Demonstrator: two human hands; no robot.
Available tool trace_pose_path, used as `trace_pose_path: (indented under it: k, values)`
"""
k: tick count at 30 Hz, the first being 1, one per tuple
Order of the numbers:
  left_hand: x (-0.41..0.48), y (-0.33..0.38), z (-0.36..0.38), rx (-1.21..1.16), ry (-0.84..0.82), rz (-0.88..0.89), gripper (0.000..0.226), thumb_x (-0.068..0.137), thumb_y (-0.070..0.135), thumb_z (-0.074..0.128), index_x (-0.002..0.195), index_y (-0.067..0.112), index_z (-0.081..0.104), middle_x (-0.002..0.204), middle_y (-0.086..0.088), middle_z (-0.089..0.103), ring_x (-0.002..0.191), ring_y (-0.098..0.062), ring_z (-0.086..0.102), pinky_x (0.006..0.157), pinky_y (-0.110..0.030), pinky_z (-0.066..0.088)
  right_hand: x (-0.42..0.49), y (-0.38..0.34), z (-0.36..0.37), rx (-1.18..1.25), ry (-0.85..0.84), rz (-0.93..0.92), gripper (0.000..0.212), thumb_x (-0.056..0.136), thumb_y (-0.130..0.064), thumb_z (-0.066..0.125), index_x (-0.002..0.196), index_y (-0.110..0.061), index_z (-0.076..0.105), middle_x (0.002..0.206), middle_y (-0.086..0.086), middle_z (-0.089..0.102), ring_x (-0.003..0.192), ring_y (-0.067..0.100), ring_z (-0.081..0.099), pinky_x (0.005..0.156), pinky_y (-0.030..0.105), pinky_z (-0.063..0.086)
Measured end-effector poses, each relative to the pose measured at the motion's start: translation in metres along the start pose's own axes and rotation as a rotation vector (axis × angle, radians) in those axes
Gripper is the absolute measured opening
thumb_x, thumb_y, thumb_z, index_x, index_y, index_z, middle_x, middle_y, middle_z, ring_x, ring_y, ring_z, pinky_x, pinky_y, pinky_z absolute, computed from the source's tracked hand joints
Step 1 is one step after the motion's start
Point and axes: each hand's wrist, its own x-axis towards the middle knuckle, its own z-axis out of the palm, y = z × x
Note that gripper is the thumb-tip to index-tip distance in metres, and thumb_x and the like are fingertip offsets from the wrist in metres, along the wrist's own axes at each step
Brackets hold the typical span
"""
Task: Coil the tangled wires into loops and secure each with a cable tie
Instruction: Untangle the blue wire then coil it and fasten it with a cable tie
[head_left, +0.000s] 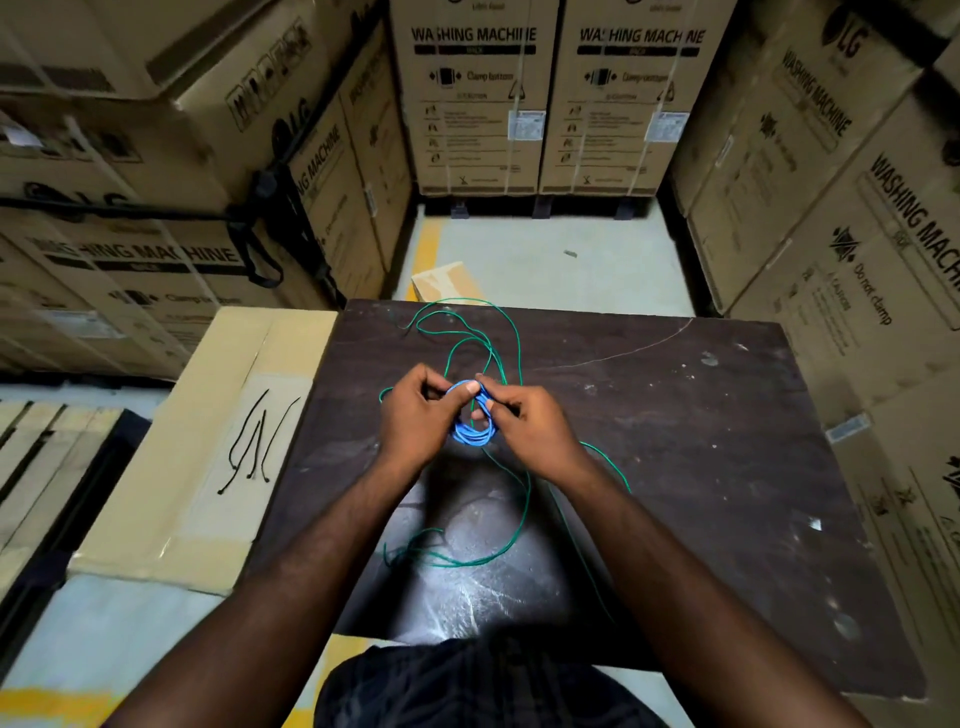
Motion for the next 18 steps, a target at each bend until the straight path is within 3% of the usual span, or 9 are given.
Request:
trace_pose_path:
  k: [3,6,8,11,14,18]
  values:
    - [-0.003,-0.004,-0.011,0.038,0.068,0.051,0.031,0.074,0.030,0.080,0.068,0.015,0.054,0.059,0.006,0.054,0.050,0.000,0.044,0.052,-0.017,0.036,0.004,-0.003,0.015,0.042,0.003,0.010,0.032,0.090,0.003,0.052,0.120,-0.001,0.063,0.120,-0.003,0.060,0.097,-0.004,0.059,0.090,0.012,0.045]
    - [-0.008,-0.011,-0.021,0.021,0.120,0.111,0.031,0.077,0.027,0.078,0.071,0.012,0.053,0.061,0.004,0.054,0.053,-0.001,0.045,0.051,-0.013,0.035,0.008,-0.003,0.028,0.206,0.015,0.088,0.030,0.087,0.001,0.062,0.116,-0.003,0.066,0.111,0.006,0.068,0.093,0.010,0.065,0.089,0.029,0.052]
    - [-0.011,-0.017,-0.028,-0.033,0.141,0.137,0.028,0.079,0.024,0.077,0.073,0.013,0.051,0.065,0.003,0.056,0.057,-0.003,0.048,0.054,-0.016,0.038,0.008,-0.005,0.037,0.408,0.008,0.191,0.030,0.084,0.005,0.063,0.114,0.001,0.066,0.102,0.015,0.071,0.083,0.019,0.069,0.079,0.031,0.056]
    - [-0.013,-0.020,-0.038,-0.061,0.189,0.156,0.026,0.080,0.021,0.075,0.073,0.020,0.050,0.066,0.009,0.058,0.060,-0.001,0.052,0.057,-0.017,0.041,0.007,-0.015,0.051,0.565,0.045,0.261,0.019,0.082,0.007,0.065,0.098,-0.002,0.069,0.082,0.011,0.074,0.068,0.015,0.070,0.066,0.023,0.056]
    - [-0.012,-0.023,-0.048,-0.074,0.229,0.153,0.027,0.079,0.020,0.076,0.074,0.018,0.050,0.064,0.012,0.057,0.059,0.000,0.052,0.057,-0.017,0.041,0.007,-0.021,0.065,0.587,0.086,0.274,0.008,0.081,0.003,0.068,0.084,-0.004,0.066,0.069,0.004,0.073,0.059,0.009,0.067,0.056,0.019,0.052]
    - [-0.007,-0.033,-0.066,-0.072,0.266,0.140,0.028,0.077,0.028,0.075,0.071,0.024,0.048,0.065,0.009,0.056,0.060,-0.006,0.053,0.060,-0.030,0.045,0.010,-0.030,0.088,0.542,0.102,0.292,0.013,0.082,0.000,0.069,0.077,-0.011,0.063,0.066,0.001,0.071,0.058,0.009,0.067,0.050,0.022,0.053]
